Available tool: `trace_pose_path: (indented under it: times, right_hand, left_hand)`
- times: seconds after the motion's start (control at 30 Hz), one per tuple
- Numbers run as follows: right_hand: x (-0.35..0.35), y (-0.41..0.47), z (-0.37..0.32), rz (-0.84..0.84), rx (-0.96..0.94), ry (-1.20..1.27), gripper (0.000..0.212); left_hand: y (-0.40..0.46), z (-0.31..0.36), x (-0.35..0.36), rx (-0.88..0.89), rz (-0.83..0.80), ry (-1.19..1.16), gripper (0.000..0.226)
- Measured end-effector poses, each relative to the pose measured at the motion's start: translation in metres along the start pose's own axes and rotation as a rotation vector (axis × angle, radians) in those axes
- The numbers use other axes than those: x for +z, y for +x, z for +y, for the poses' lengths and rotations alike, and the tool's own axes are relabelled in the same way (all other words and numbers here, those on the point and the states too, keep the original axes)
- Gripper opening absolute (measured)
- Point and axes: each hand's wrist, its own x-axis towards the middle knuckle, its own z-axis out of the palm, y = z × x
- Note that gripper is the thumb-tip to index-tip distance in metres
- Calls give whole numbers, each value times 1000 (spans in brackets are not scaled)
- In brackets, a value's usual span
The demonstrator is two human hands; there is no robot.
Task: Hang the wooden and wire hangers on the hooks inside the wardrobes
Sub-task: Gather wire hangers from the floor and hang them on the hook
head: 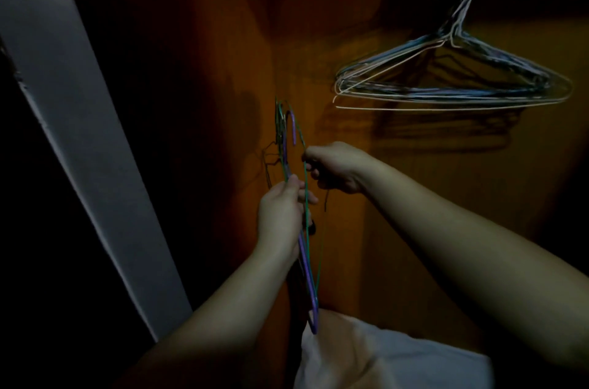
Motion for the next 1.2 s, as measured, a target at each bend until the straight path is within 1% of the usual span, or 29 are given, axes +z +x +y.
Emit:
trace_pose_path:
  times: [0.07, 0.13, 0.27, 0.4, 0.47, 0.57, 0.63, 0.77, 0.87, 1.0, 1.07, 1.13, 1.2]
  right_hand:
    - [6, -4, 3, 63, 18, -82, 20]
    - [12, -7, 9, 134, 27, -213, 20]
    - [19, -2, 29, 230, 33, -367, 28]
    - [15, 8, 57, 387, -147, -612, 27]
    - [9, 8, 67, 381, -215, -684, 26]
    - [-1, 3, 79, 355, -244, -766, 22]
    - [-4, -3, 85, 369, -286, -762, 19]
    - [-10, -15, 90, 419, -371, -607, 23]
    - [-21, -21, 92, 463, -397, -593, 25]
    - [-41, -28, 96, 518, -374, -644, 28]
    - [-54, -34, 97, 553, -342, -590, 25]
    - [-67, -39, 97, 595, -316, -546, 22]
    - [-80, -42, 99, 611, -303, -578, 24]
  left_hand:
    - [-1, -6, -6, -14, -19, 30, 27]
    - [-1, -13, -11, -28, -26, 61, 27]
    - [-3, -27, -15, -67, -60, 124, 32]
    - [-6, -36, -17, -136, -114, 79, 27]
    - [-7, -39, -18, -145, -138, 80, 26]
    - [-9, -44, -19, -170, -172, 87, 27]
    - [-10, -48, -19, -184, -184, 91, 27]
    - [-11, -47, -18, -205, -244, 67, 25]
    - [-8, -46, -19, -260, -295, 103, 25]
    - [0, -53, -25, -313, -361, 188, 26]
    - [2, -57, -27, -335, -401, 215, 26]
    - [4, -61, -28, -369, -417, 202, 25]
    - [5, -64, -29, -403, -412, 158, 25]
